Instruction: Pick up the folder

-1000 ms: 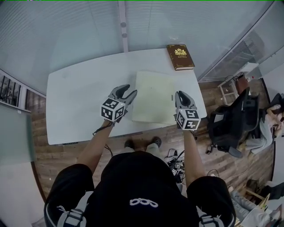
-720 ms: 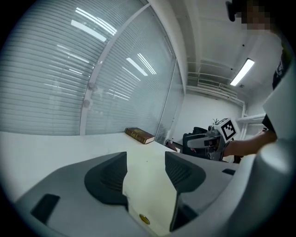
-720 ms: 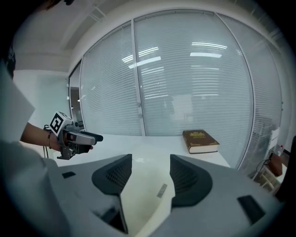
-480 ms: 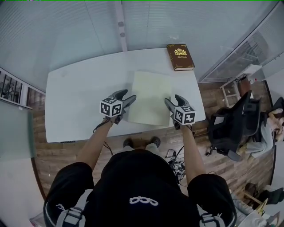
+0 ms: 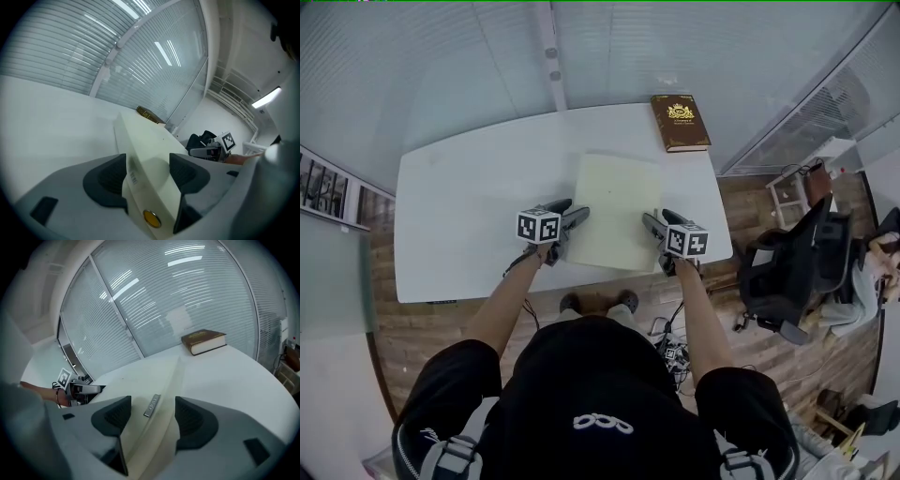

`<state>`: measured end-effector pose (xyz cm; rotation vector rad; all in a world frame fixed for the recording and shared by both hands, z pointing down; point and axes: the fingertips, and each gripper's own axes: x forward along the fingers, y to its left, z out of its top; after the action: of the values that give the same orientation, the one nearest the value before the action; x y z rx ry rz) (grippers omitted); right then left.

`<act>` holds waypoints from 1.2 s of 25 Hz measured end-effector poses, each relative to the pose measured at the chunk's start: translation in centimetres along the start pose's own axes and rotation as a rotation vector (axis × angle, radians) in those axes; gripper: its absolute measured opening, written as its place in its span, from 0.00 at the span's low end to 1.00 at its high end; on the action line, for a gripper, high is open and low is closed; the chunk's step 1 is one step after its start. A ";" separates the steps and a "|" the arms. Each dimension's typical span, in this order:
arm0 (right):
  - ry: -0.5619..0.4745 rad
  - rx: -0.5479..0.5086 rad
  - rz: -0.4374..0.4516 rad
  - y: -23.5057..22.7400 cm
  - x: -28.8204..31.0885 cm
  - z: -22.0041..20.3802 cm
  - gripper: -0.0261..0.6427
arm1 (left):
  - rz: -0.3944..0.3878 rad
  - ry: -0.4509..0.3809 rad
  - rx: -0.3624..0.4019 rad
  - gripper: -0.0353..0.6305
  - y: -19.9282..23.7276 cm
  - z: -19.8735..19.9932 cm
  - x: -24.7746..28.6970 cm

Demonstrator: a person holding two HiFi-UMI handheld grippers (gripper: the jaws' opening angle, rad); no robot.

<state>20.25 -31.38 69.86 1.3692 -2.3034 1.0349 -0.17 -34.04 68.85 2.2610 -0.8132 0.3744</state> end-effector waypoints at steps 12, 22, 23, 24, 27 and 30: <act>0.032 0.107 0.049 -0.3 1.0 -1.0 0.44 | -0.016 0.006 -0.069 0.46 0.5 -0.4 0.7; 0.054 0.106 0.061 0.2 0.6 -0.7 0.43 | -0.015 -0.005 -0.068 0.46 -0.2 -0.3 0.4; 0.049 0.100 0.060 0.3 0.5 -0.5 0.43 | -0.016 -0.007 -0.064 0.46 -0.3 -0.2 0.3; 0.043 0.090 0.056 0.3 0.4 -0.2 0.43 | -0.016 -0.010 -0.057 0.46 -0.5 0.1 0.2; 0.021 0.046 0.039 0.3 0.1 0.9 0.43 | -0.004 -0.020 -0.025 0.46 -0.8 1.1 -0.4; -0.010 0.032 0.050 1.0 -0.5 2.4 0.43 | -0.001 -0.048 0.015 0.46 -1.4 2.7 -0.8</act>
<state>19.91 -32.40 67.47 1.3373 -2.3493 1.0875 0.21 -34.77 65.83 2.2917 -0.8368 0.3280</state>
